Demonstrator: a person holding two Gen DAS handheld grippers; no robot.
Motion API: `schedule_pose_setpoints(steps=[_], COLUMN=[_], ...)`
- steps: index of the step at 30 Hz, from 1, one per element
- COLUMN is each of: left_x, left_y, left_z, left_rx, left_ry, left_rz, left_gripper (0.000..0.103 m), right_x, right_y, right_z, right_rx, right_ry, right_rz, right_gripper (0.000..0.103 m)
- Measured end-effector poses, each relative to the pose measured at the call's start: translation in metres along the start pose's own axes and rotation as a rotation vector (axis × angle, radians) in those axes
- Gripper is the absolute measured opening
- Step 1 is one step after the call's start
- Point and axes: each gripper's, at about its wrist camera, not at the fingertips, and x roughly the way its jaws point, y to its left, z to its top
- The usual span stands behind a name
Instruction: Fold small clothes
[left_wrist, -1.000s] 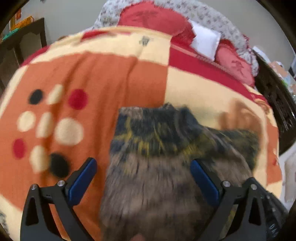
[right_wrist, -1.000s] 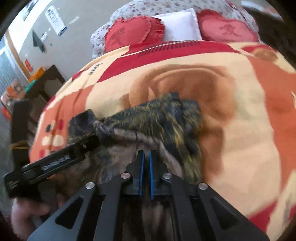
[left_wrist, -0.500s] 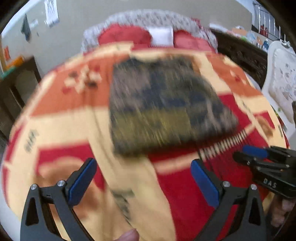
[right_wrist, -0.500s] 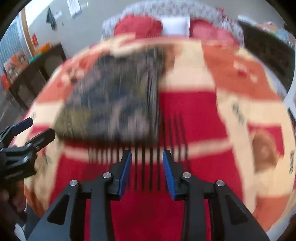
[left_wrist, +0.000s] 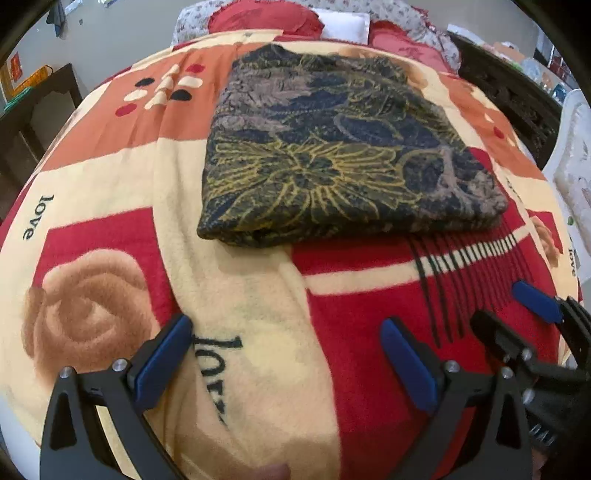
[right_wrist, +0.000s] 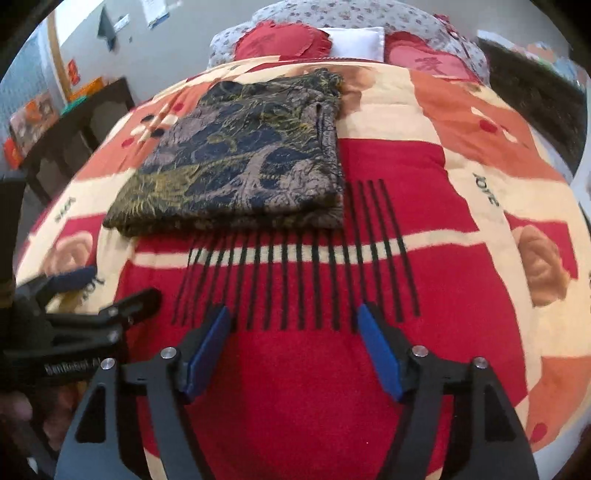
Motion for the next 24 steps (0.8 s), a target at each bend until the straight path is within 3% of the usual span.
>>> schedule_pose_setpoints(steps=[7, 13, 19, 24], left_x=[-0.004, -0.046, -0.091, -0.126], left_y=[0.003, -0.001, -0.014, -0.020], left_z=[0.000, 0.004, 0.024, 0.045], left_rx=[-0.043, -0.037, 0.000, 0.003], left_ry=[0.016, -0.048, -0.127, -0.188], left_rz=[-0.015, 0.026, 0.023, -0.004], left_gripper=[0.103, 0.103, 0.103, 0.103], right_x=[-0.008, -0.038, -0.085, -0.124], right_y=[0.002, -0.003, -0.036, -0.047], right_z=[-0.009, -0.014, 0.022, 0.055], right_rx=[-0.109, -0.133, 0.038, 0.046], right_ry=[0.031, 0.057, -0.033, -0.123], right_rz=[-0.019, -0.036, 0.000, 0.000], right_gripper=[0.073, 0.072, 0.072, 0.072])
